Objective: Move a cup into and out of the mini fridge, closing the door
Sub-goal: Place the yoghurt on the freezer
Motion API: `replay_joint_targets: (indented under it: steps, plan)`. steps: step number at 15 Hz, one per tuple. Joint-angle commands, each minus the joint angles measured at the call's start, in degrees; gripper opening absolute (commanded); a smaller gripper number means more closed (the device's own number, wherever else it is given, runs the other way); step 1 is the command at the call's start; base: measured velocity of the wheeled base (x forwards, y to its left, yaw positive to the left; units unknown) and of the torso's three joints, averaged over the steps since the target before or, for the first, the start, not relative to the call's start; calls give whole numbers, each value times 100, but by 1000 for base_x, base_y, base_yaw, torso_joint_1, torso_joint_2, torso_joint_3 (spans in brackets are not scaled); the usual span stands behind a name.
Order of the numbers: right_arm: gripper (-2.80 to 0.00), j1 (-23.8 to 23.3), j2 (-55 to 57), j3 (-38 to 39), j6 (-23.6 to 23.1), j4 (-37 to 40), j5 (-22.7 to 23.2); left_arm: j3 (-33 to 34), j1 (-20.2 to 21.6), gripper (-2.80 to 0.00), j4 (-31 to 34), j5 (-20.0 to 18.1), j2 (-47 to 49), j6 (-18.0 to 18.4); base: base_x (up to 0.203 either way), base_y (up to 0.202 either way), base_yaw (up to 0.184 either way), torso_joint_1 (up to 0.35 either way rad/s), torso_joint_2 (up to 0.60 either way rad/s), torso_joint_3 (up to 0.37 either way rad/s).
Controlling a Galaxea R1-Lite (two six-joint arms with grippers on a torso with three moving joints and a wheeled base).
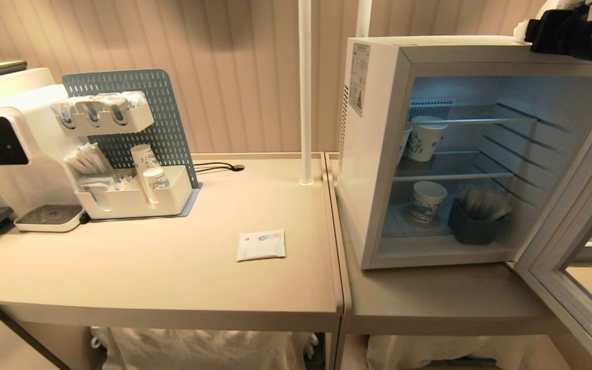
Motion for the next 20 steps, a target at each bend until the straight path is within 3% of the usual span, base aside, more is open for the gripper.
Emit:
replay_joint_targets:
  steps: [1,20]
  plan:
    - [0,5,-72,77,-1,28,-14,18,5,-280,-4,5,5,-3,0,0,0,0,0,0]
    - [0,5,-751,178,-18,308,195,18,13,-280,-4,5,4,-3,0,0,0,0,0,0]
